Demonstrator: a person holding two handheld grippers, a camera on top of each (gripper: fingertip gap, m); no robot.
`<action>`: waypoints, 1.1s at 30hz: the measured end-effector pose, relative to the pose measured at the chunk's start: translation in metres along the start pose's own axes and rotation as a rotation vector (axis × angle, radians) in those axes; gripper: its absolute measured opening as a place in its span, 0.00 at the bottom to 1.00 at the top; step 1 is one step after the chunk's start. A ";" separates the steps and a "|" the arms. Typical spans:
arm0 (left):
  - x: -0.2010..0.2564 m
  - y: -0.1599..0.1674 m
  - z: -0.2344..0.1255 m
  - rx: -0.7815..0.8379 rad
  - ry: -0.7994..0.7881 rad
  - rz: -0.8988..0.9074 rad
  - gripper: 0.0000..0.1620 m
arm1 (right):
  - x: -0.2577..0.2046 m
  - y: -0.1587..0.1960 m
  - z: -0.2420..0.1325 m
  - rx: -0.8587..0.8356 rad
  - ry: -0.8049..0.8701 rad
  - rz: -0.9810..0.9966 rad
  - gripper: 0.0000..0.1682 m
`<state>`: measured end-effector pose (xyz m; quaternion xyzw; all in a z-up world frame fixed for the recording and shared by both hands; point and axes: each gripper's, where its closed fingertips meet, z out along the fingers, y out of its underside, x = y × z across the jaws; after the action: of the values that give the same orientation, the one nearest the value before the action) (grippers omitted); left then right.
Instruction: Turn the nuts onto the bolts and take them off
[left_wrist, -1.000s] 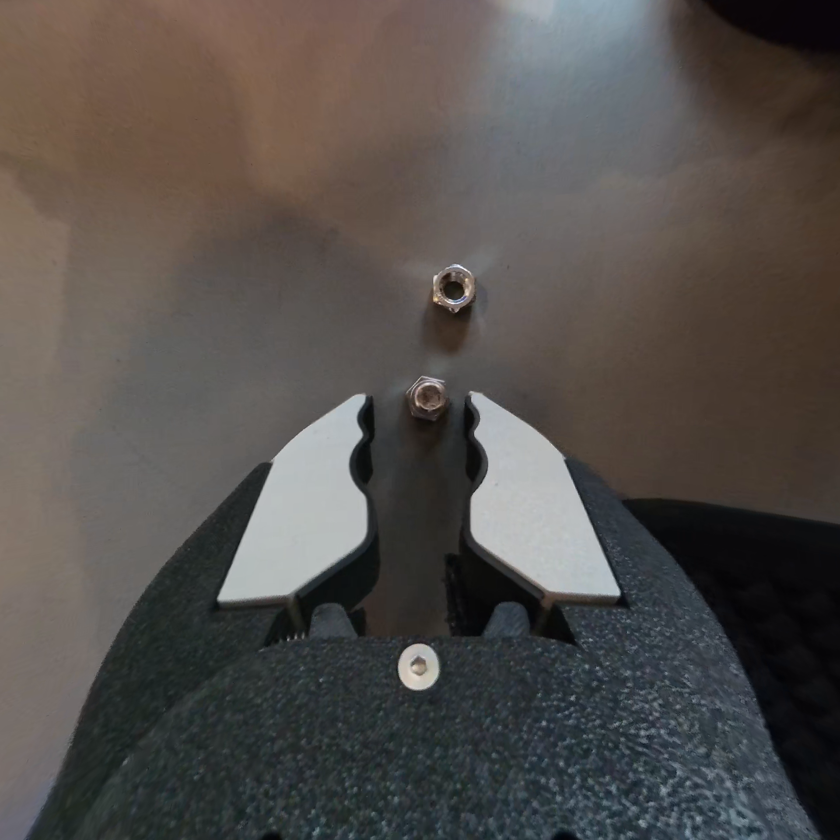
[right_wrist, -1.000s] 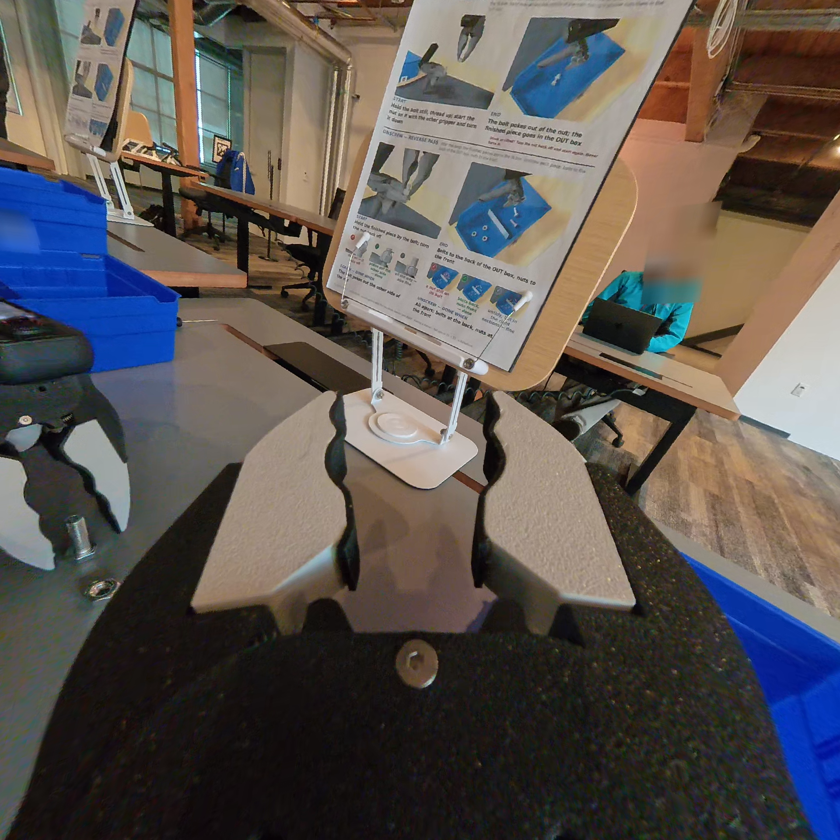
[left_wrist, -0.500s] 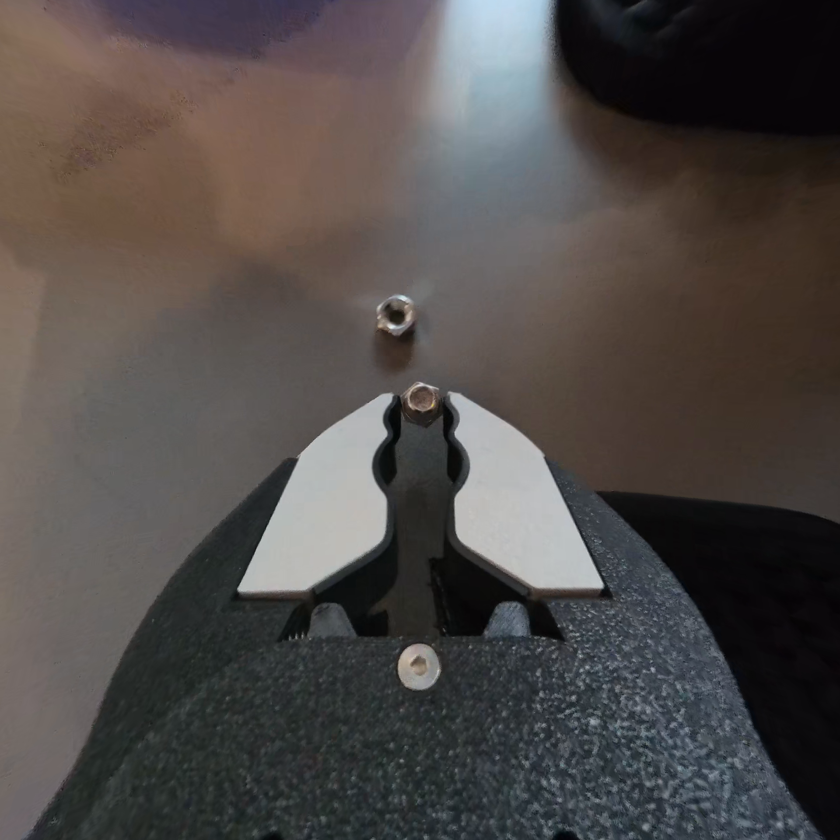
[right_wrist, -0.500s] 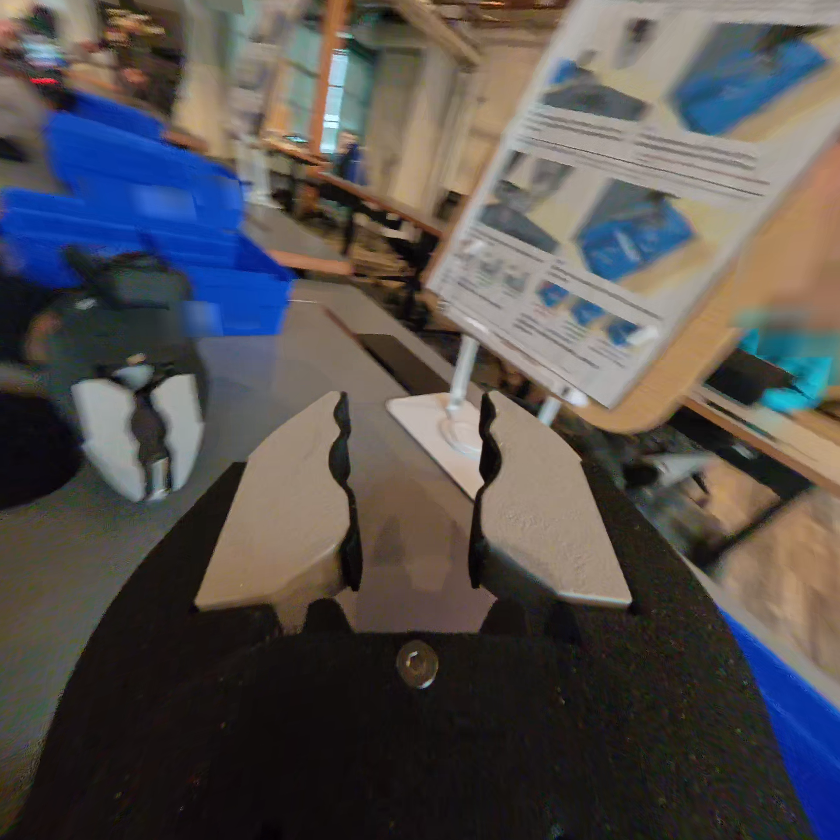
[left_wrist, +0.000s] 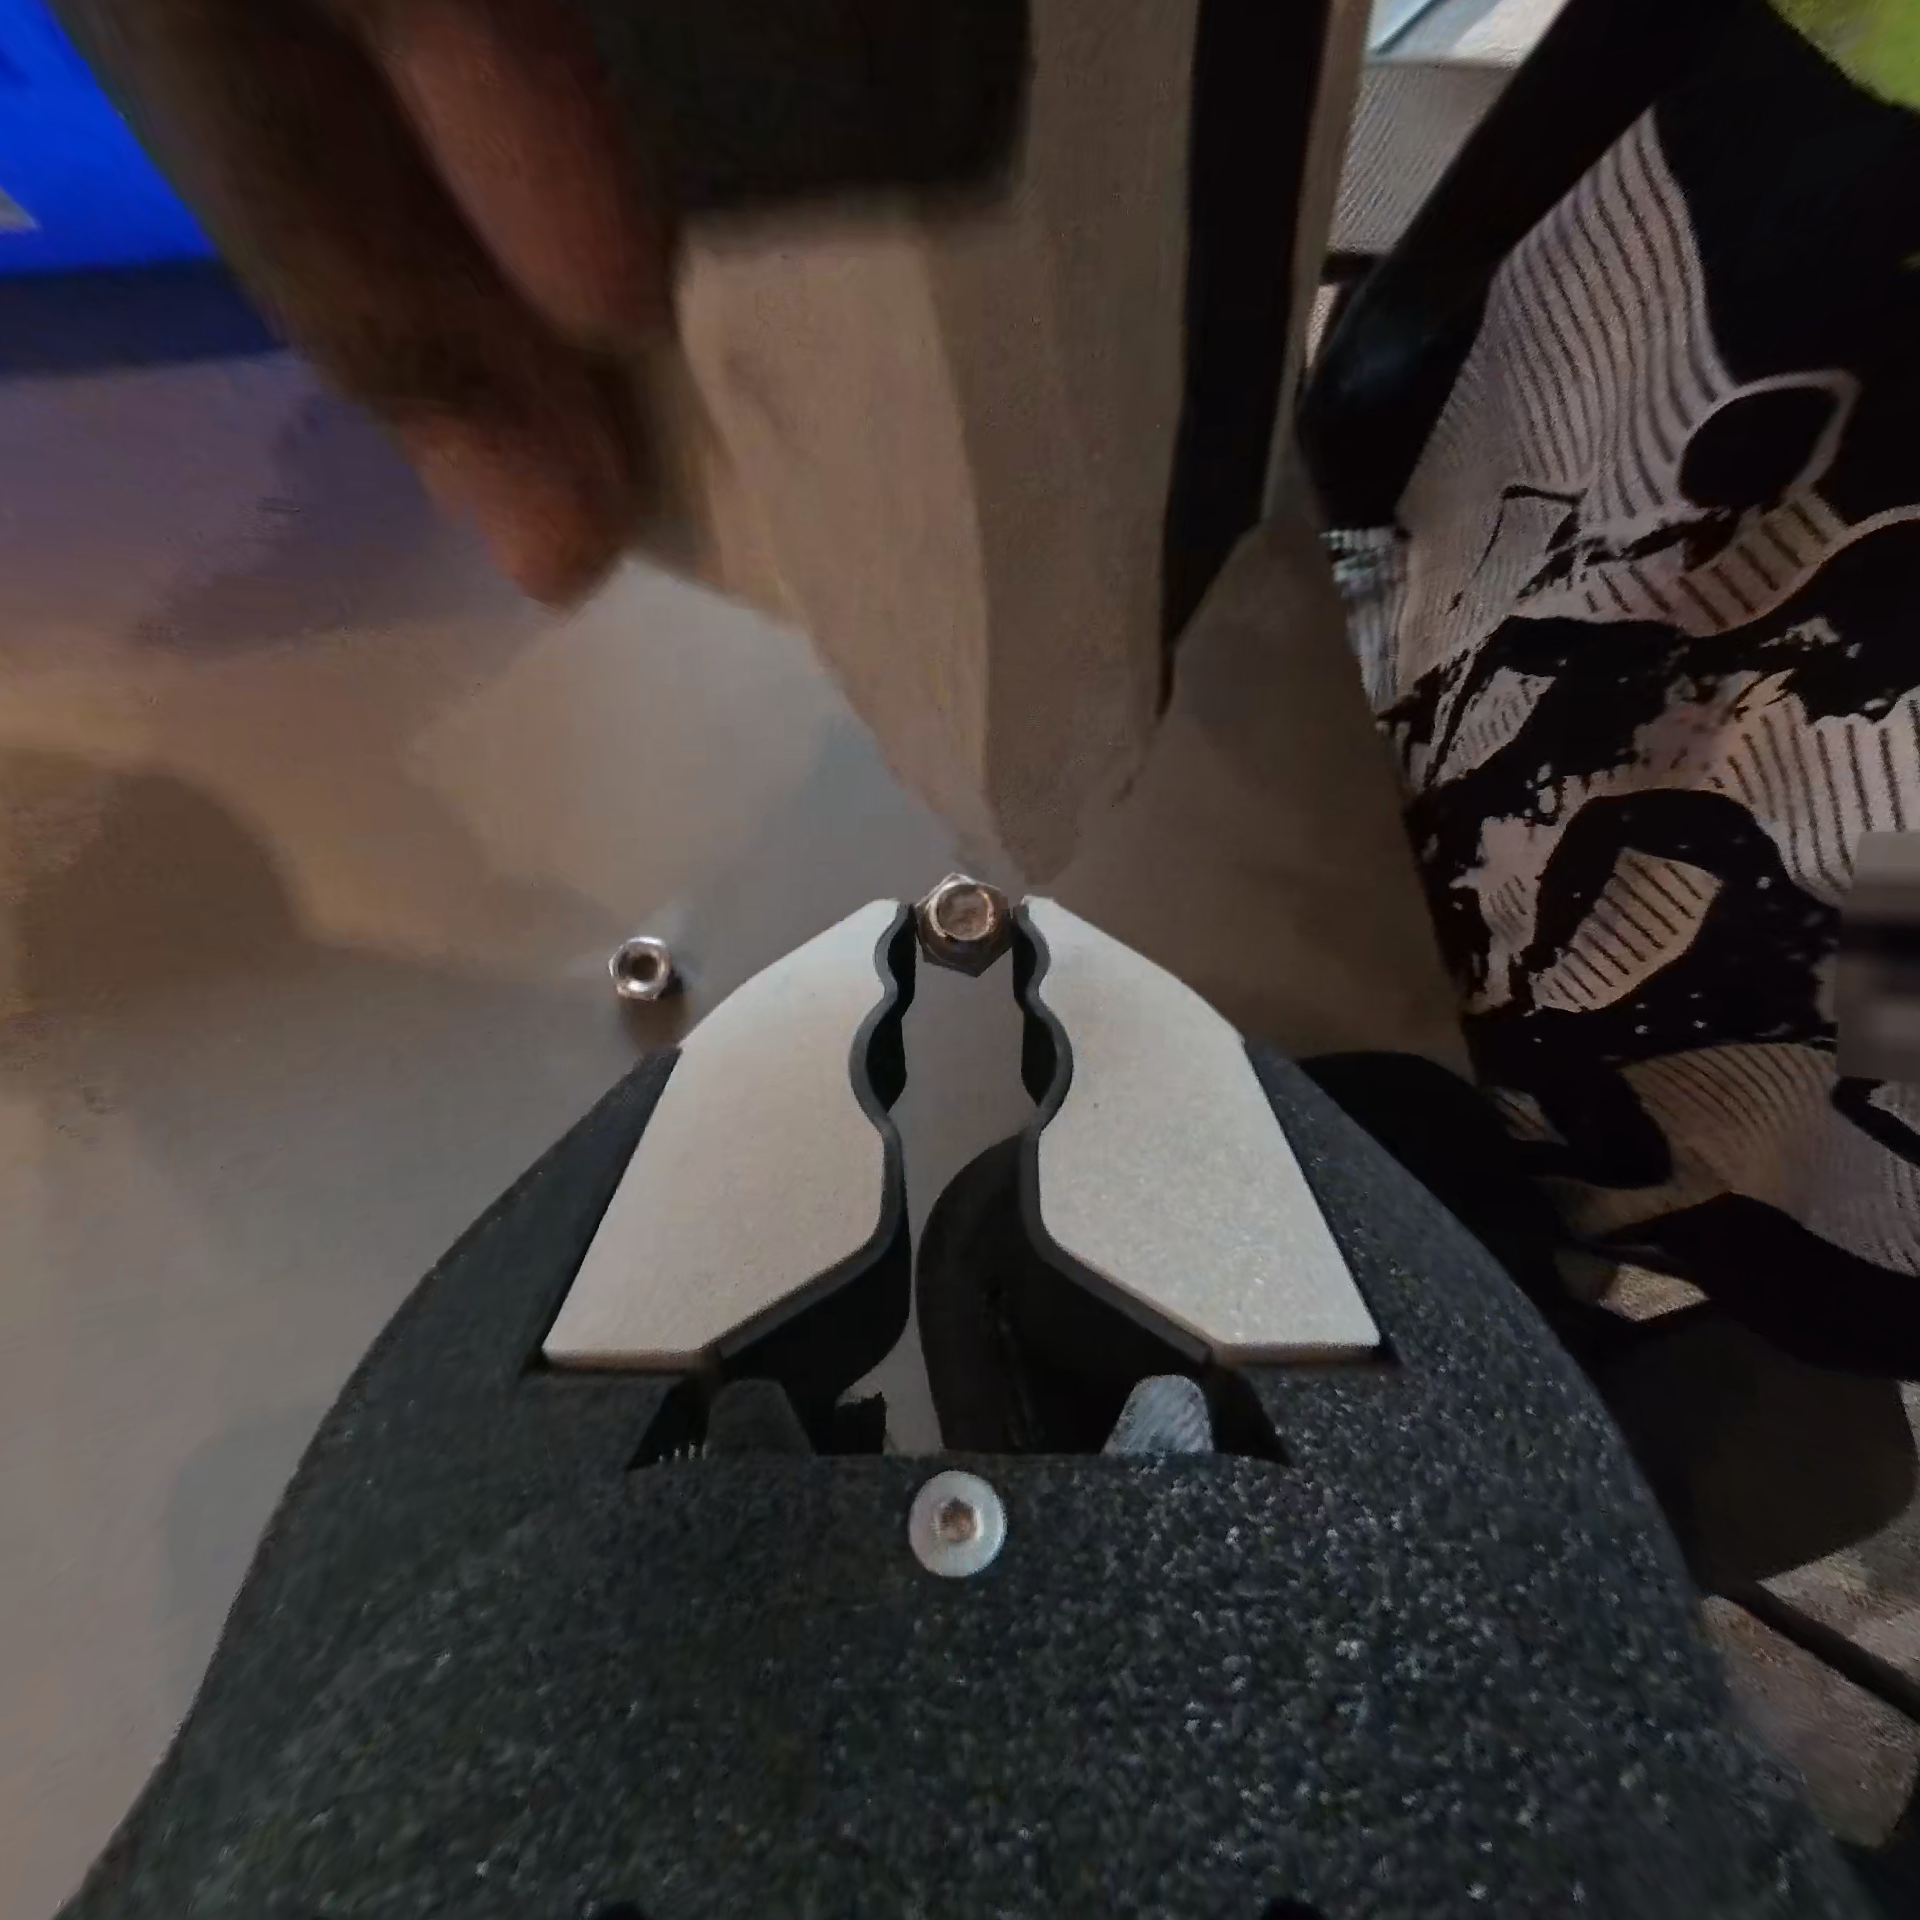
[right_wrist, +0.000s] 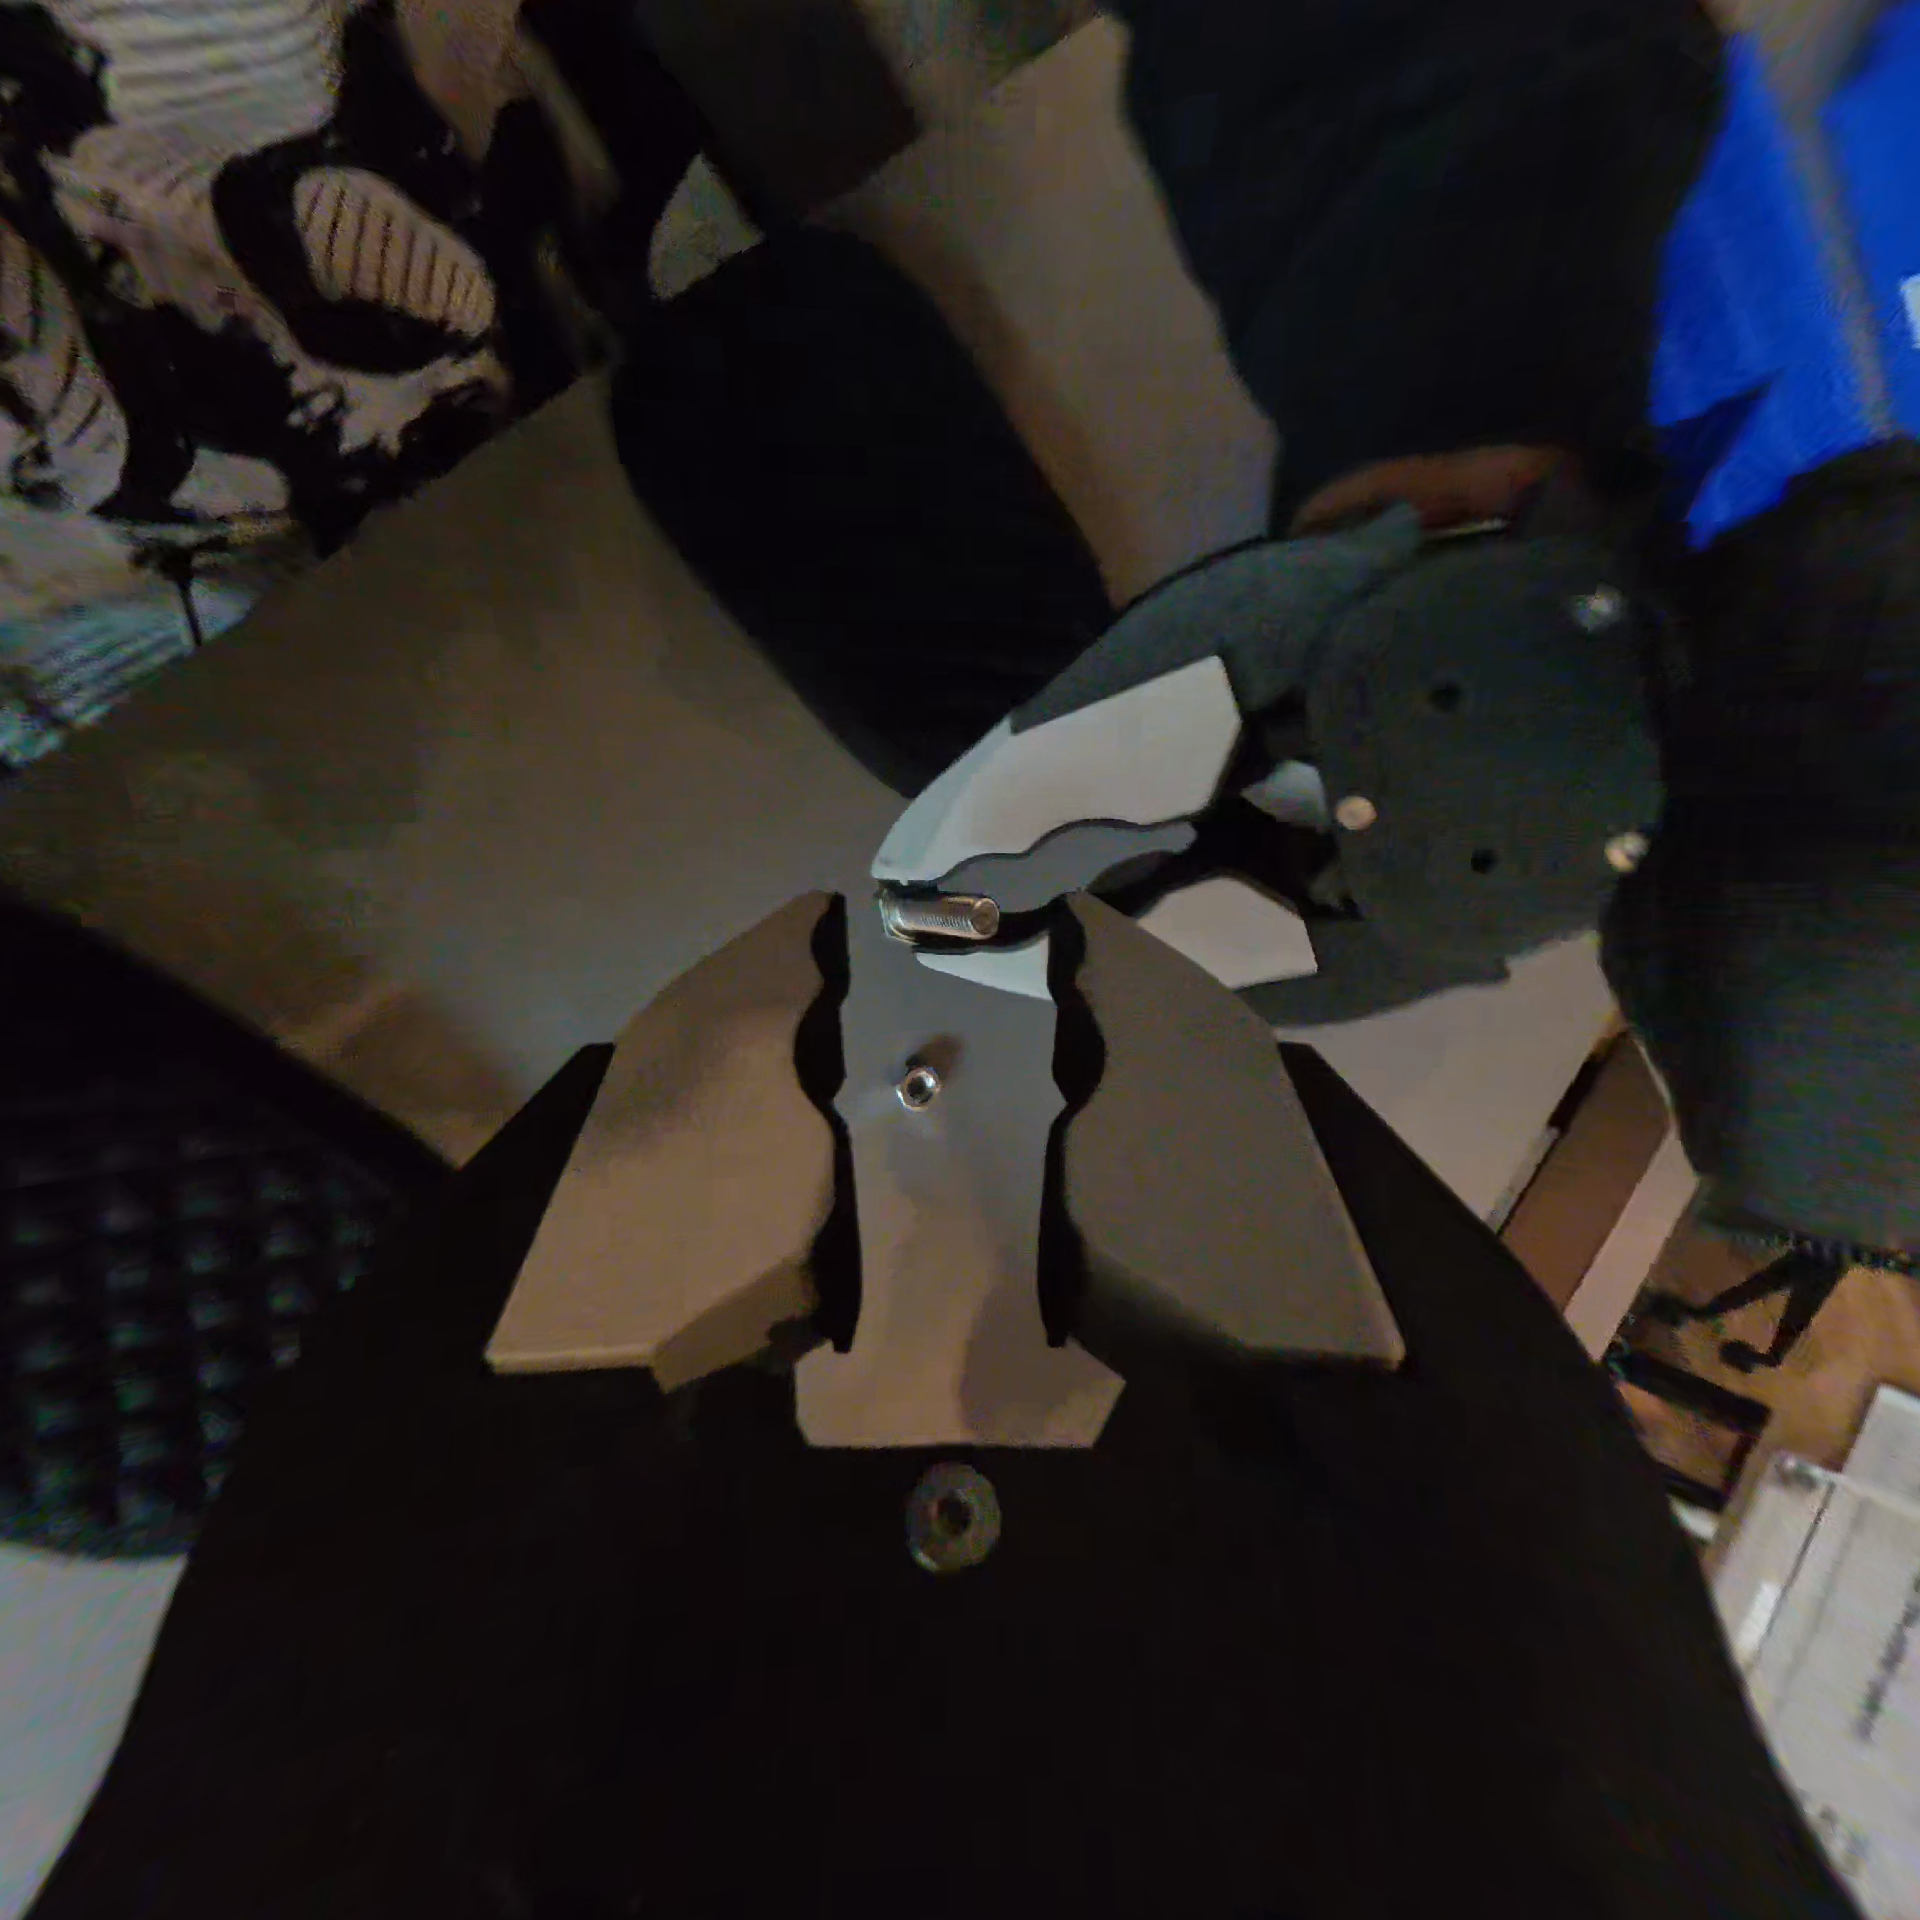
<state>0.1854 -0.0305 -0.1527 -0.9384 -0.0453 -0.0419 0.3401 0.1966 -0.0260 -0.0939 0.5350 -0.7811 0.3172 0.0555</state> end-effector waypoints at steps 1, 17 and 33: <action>0.002 -0.003 -0.002 0.005 0.004 0.010 0.11 | 0.000 -0.001 0.002 -0.035 -0.028 -0.028 0.21; 0.017 -0.017 -0.013 0.035 0.010 0.074 0.16 | -0.004 0.004 0.015 -0.227 -0.256 -0.191 0.06; -0.049 -0.065 -0.044 0.767 -0.628 -0.117 0.51 | 0.043 0.008 -0.040 -0.253 -0.160 0.046 0.05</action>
<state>0.1273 -0.0118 -0.0836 -0.7089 -0.2100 0.2432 0.6279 0.1615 -0.0364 -0.0469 0.5292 -0.8288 0.1741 0.0528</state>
